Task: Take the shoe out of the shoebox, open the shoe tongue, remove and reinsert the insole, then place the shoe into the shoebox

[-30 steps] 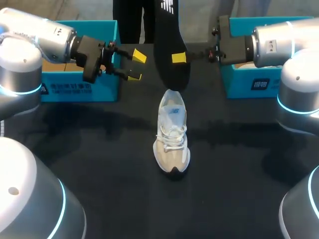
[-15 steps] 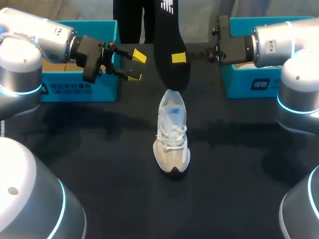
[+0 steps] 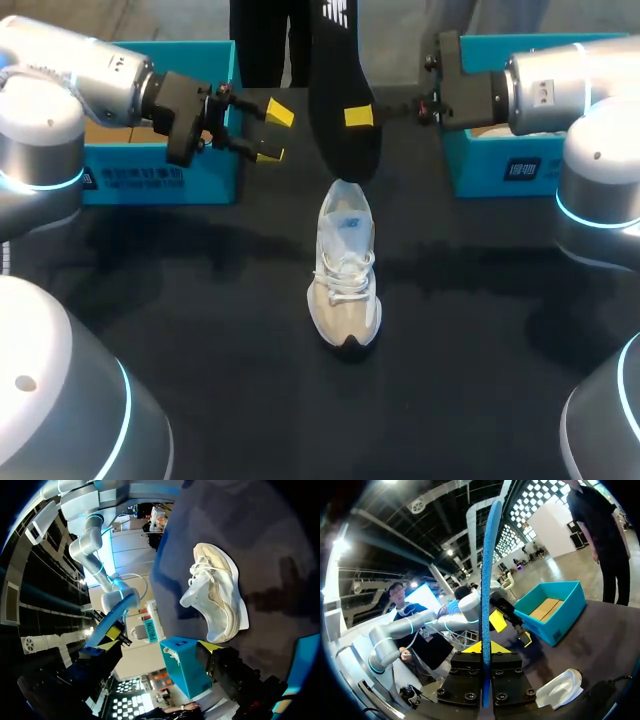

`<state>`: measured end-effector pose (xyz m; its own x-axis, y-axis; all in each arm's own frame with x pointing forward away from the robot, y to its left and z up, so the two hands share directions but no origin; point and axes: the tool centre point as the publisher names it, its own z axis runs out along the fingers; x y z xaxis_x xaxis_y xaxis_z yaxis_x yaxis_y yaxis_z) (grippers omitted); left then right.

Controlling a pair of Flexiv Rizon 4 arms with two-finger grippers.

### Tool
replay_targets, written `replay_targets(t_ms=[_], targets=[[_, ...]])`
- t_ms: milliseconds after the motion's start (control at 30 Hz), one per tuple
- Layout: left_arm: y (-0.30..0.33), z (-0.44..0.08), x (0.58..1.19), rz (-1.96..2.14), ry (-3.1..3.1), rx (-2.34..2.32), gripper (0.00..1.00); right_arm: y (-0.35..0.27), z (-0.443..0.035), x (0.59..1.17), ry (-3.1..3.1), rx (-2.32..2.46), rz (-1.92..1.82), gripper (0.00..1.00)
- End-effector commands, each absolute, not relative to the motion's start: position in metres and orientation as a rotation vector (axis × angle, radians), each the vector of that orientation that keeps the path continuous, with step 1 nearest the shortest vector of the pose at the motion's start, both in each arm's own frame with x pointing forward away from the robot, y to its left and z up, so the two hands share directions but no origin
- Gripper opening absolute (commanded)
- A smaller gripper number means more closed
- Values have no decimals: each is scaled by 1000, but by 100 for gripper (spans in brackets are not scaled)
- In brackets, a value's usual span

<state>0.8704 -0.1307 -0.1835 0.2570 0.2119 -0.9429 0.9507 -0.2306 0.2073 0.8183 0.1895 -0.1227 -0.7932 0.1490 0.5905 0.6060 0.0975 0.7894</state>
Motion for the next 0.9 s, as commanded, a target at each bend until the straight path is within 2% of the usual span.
replay_targets(t_ms=[33, 900], targets=[[-131, -183, 870, -1048, 1094, 1647, 100, 192, -130, 824, -2015, -734, -1749, 0], [-123, -213, 891, -1249, 1302, 1738, 100, 182, -175, 894, -2067, -607, -1806, 0]])
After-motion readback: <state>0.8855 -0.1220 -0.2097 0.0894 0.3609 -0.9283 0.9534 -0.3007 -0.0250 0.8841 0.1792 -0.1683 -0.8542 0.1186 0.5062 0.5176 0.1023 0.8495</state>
